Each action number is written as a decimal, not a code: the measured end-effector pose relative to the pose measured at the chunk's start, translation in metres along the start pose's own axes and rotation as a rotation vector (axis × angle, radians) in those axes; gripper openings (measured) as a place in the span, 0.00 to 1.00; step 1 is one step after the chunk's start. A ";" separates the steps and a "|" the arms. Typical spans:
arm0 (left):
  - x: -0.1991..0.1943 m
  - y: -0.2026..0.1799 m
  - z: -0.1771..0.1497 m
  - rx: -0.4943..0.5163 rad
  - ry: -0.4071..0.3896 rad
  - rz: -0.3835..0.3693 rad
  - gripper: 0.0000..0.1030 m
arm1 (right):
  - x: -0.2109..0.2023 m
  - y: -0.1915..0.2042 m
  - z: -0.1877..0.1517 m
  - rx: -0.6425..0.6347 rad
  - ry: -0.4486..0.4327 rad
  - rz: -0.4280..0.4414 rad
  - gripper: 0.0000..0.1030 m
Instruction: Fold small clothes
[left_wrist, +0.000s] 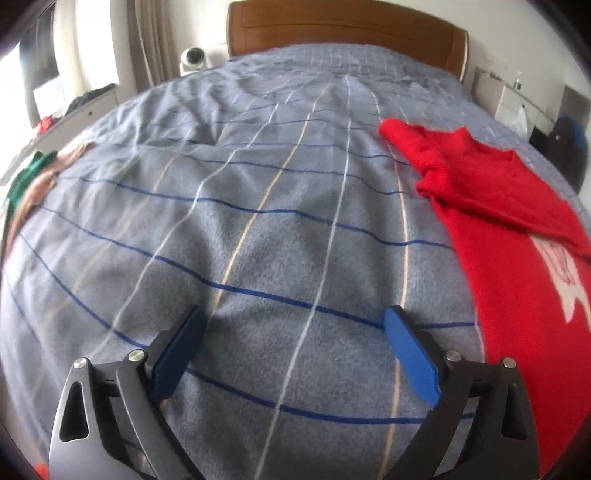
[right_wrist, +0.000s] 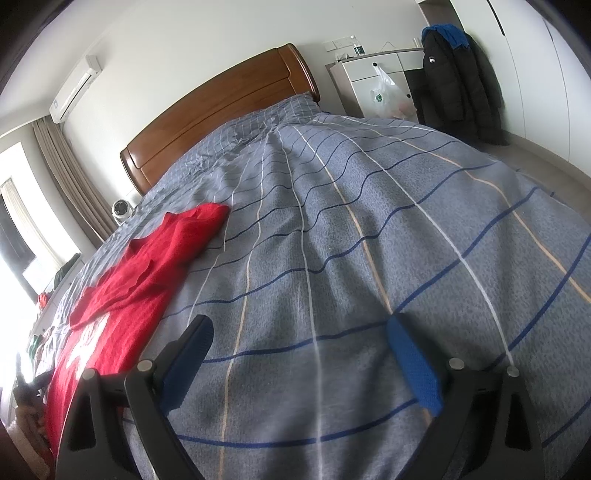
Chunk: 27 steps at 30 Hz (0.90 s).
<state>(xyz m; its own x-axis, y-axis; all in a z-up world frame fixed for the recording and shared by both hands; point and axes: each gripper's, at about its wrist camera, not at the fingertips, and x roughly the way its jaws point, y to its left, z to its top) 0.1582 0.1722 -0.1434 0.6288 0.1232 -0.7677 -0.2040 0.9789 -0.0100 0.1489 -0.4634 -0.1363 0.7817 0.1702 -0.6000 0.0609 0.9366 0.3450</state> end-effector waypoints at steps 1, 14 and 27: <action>-0.003 -0.001 0.006 0.006 -0.006 -0.029 0.95 | 0.000 0.000 0.000 -0.001 0.001 -0.002 0.92; 0.074 0.015 0.067 -0.019 0.075 0.056 1.00 | 0.008 0.006 -0.001 -0.026 0.028 -0.059 0.92; 0.071 0.015 0.062 -0.016 0.051 0.048 1.00 | 0.012 0.010 -0.002 -0.047 0.044 -0.099 0.92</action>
<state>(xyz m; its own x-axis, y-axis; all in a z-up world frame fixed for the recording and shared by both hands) 0.2470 0.2057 -0.1584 0.5788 0.1610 -0.7995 -0.2456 0.9692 0.0174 0.1575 -0.4520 -0.1412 0.7451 0.0888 -0.6610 0.1062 0.9626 0.2491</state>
